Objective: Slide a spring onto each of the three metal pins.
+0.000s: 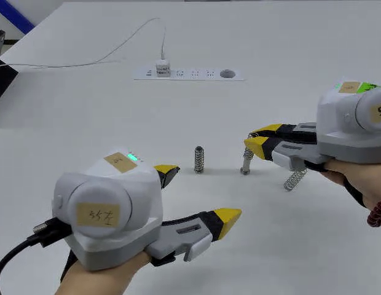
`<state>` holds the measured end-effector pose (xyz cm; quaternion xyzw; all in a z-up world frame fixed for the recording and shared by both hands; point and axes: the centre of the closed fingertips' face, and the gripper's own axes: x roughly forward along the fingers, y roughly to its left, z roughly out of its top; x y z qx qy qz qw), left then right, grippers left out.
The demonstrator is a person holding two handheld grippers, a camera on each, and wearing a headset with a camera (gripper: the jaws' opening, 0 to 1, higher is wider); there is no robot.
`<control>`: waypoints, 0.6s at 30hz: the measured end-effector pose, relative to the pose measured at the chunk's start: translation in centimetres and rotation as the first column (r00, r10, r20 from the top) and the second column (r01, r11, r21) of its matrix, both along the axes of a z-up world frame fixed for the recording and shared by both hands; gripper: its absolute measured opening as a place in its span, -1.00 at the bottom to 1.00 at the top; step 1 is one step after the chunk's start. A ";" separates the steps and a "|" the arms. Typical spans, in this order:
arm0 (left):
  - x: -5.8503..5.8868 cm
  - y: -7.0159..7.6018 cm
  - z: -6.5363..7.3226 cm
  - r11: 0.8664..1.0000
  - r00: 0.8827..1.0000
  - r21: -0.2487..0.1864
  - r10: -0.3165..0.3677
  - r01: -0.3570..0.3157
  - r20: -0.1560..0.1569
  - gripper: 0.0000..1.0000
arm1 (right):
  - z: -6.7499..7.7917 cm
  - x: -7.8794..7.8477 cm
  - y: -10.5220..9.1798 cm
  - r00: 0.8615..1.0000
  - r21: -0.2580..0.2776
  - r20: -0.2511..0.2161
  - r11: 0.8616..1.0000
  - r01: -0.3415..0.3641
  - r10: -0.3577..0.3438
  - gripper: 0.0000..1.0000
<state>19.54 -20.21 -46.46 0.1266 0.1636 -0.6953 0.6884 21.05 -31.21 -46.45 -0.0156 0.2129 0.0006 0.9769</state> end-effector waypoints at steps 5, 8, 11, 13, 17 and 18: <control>0.1 0.0 -0.1 1.000 1.000 0.002 0.001 -0.001 -0.001 0.35 | -0.9 0.0 0.0 1.000 -0.013 -0.027 1.000 -0.003 0.002 -0.78; 0.1 0.0 0.0 1.000 1.000 0.000 0.002 -0.002 -0.002 0.36 | -1.4 0.0 0.1 0.999 -0.012 -0.037 1.000 0.001 -0.001 -0.78; 0.2 0.0 0.0 1.000 1.000 -0.001 0.003 -0.003 -0.001 0.35 | -2.0 0.0 0.0 0.999 -0.017 -0.050 1.000 0.000 0.000 -0.77; 0.2 0.0 0.0 1.000 1.000 0.000 0.003 -0.003 -0.003 0.35 | -2.5 0.0 0.0 0.998 -0.018 -0.060 1.000 0.000 -0.001 -0.77; 0.1 0.0 0.0 1.000 1.000 0.002 0.000 0.000 0.001 0.34 | -2.9 -0.1 0.0 0.998 -0.021 -0.068 1.000 0.001 -0.003 -0.77; 0.1 0.0 -0.1 1.000 1.000 0.003 -0.001 0.001 0.000 0.33 | -3.1 -0.1 -0.1 0.998 -0.020 -0.070 1.000 0.002 -0.003 -0.77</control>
